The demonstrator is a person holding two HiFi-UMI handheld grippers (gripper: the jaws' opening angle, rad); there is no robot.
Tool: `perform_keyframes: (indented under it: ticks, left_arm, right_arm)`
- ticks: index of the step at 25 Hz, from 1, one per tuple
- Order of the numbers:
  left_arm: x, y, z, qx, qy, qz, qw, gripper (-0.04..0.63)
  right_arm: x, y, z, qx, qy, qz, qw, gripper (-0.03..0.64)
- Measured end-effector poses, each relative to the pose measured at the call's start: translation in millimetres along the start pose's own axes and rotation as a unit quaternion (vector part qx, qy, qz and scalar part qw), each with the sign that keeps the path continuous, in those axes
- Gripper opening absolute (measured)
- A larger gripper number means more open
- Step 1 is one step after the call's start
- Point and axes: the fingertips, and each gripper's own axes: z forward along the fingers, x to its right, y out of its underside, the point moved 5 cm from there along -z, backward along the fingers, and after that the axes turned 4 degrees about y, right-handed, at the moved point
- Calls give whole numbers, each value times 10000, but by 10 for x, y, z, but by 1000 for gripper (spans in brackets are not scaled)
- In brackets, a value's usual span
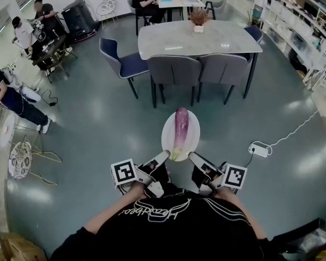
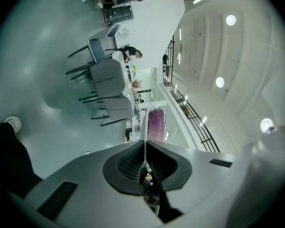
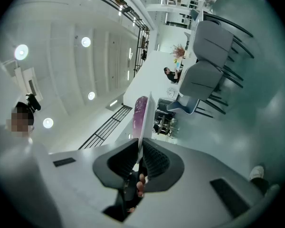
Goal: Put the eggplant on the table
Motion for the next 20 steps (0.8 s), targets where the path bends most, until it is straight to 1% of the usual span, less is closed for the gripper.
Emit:
perform_keyframes:
  ticks: [5,14,20]
  left_arm:
    - [0,13,-21,-13,-7,-68,10000,18]
    - [69,26,20,-203,64,-26,9998,18]
    - [55,-41,29,-283,104,-16,9995,18]
  right_arm:
    - [-18,22,-5,9,21,2,10000,37]
    - [-80,17,-61,142,50,-54,9999,37]
    - [-75,10,-7,194,71,-99,9997,38]
